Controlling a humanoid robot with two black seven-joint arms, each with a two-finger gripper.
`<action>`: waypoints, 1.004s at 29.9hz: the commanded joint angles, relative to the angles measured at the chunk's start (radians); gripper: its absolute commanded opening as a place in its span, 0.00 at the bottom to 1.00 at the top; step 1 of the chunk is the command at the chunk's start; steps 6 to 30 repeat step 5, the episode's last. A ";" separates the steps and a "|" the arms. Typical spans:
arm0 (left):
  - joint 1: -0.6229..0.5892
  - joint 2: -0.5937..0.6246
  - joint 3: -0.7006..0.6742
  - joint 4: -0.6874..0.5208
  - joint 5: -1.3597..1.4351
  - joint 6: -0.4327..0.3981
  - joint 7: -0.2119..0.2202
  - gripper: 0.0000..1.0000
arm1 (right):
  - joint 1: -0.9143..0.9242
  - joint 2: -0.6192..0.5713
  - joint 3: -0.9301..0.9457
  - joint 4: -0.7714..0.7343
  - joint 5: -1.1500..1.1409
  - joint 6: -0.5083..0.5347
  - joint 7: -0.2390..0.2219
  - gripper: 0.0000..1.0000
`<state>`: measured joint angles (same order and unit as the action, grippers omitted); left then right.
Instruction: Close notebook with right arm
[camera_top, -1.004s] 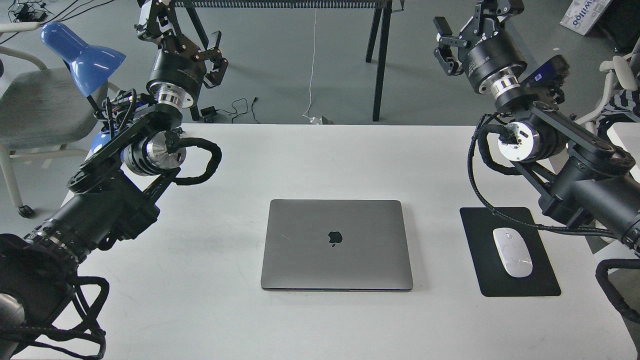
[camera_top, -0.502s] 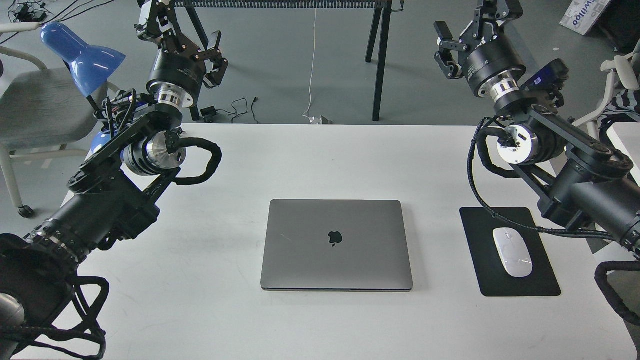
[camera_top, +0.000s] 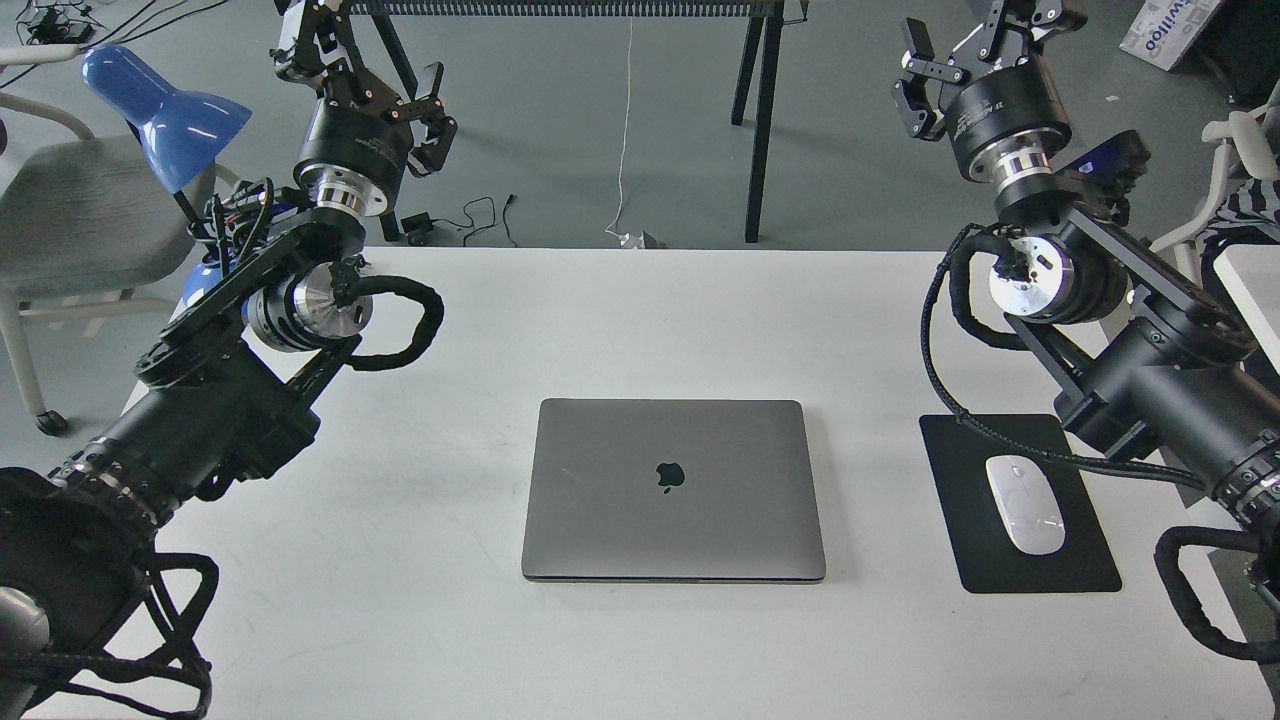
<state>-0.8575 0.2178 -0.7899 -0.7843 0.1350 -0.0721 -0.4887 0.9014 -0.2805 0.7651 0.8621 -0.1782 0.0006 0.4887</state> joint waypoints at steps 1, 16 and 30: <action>0.000 0.000 0.000 0.000 0.000 0.000 0.000 1.00 | -0.010 0.006 0.000 0.000 0.002 -0.004 0.000 1.00; 0.000 0.000 0.000 0.000 0.000 0.000 0.000 1.00 | -0.010 0.006 0.000 0.000 0.000 -0.004 0.000 1.00; 0.000 0.000 0.000 0.000 0.000 0.000 0.000 1.00 | -0.010 0.006 0.000 0.000 0.000 -0.004 0.000 1.00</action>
